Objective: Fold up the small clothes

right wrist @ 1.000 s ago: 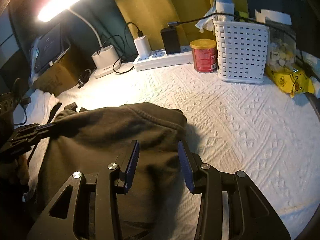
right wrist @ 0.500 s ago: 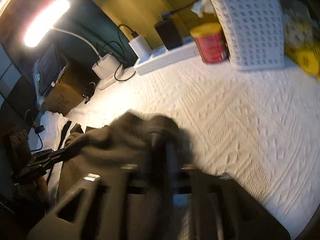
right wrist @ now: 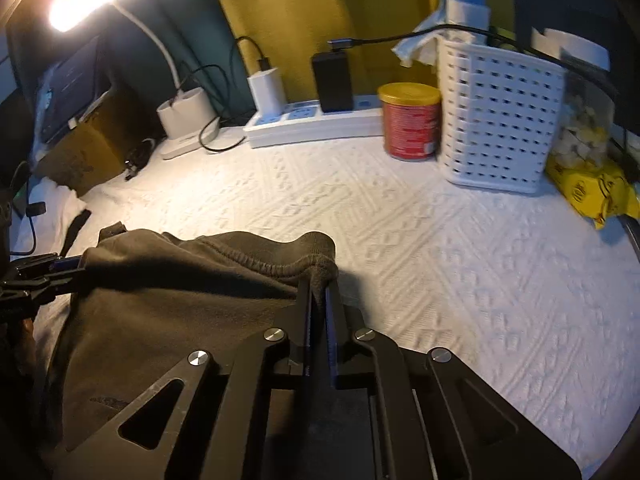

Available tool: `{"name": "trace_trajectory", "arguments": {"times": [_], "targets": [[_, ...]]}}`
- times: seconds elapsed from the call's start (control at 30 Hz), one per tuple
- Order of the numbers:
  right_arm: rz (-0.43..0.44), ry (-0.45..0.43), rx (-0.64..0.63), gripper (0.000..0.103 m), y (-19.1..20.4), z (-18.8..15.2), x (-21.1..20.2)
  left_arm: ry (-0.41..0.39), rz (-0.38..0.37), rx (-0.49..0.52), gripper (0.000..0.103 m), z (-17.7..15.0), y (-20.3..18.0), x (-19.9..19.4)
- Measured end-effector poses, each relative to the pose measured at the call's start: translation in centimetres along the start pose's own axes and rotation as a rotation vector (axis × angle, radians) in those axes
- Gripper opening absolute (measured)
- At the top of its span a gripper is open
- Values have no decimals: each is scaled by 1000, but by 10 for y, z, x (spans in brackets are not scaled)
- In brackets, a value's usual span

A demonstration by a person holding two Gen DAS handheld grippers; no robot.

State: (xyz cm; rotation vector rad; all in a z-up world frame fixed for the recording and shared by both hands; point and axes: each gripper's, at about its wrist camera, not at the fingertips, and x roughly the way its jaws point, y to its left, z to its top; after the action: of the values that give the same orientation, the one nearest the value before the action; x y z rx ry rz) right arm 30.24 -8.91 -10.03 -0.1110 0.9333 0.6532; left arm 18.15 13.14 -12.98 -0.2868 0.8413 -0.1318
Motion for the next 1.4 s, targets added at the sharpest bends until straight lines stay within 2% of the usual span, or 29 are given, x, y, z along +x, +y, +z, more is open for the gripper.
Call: {"name": "trace_trajectory", "arguments": {"times": [0.13, 0.17, 0.2, 0.23, 0.27, 0.3, 0.33, 0.37, 0.6, 0.83, 0.87, 0.93, 1.0, 1.03, 1.2, 1.4], "targets": [[-17, 5, -16, 7, 2, -1, 2, 0, -17, -53, 32, 2, 14, 8], [-19, 8, -17, 7, 3, -1, 3, -3, -17, -51, 28, 2, 15, 7], [-19, 11, -17, 7, 3, -1, 4, -3, -12, -43, 19, 1, 15, 7], [-17, 16, -18, 12, 3, -2, 4, 0, 0, -35, 18, 0, 15, 6], [-19, 19, -21, 22, 4, -2, 5, 1, 5, -31, 15, 0, 14, 6], [-22, 20, -25, 26, 5, -3, 5, 0, 14, -27, 12, -2, 14, 4], [-24, 17, -29, 37, 6, -4, 4, -3, 29, -18, 12, -3, 13, 3], [-22, 10, -32, 42, 7, -4, 2, -4, 40, -14, 12, -4, 12, 2], [-11, 4, -59, 43, 14, -11, -13, -17, 74, -54, 13, -7, 16, -13], [-11, -5, -70, 43, 24, -26, -36, -49, 112, -36, 13, -10, -2, -40], [-12, -8, -70, 43, 25, -28, -40, -50, 112, -32, 15, -12, -5, -44], [-13, -14, -69, 43, 28, -32, -48, -50, 108, -25, 30, -17, -10, -51], [-14, -20, -70, 43, 31, -37, -55, -61, 92, -34, 70, -26, -15, -59], [-15, -23, -73, 43, 33, -40, -60, -70, 86, -45, 75, -29, -16, -63], [-15, -25, -74, 43, 40, -56, -76, -67, 61, -63, 77, -52, -27, -77], [-30, -23, -66, 43, 46, -76, -92, -63, -4, 22, 77, -84, -57, -93]]}}
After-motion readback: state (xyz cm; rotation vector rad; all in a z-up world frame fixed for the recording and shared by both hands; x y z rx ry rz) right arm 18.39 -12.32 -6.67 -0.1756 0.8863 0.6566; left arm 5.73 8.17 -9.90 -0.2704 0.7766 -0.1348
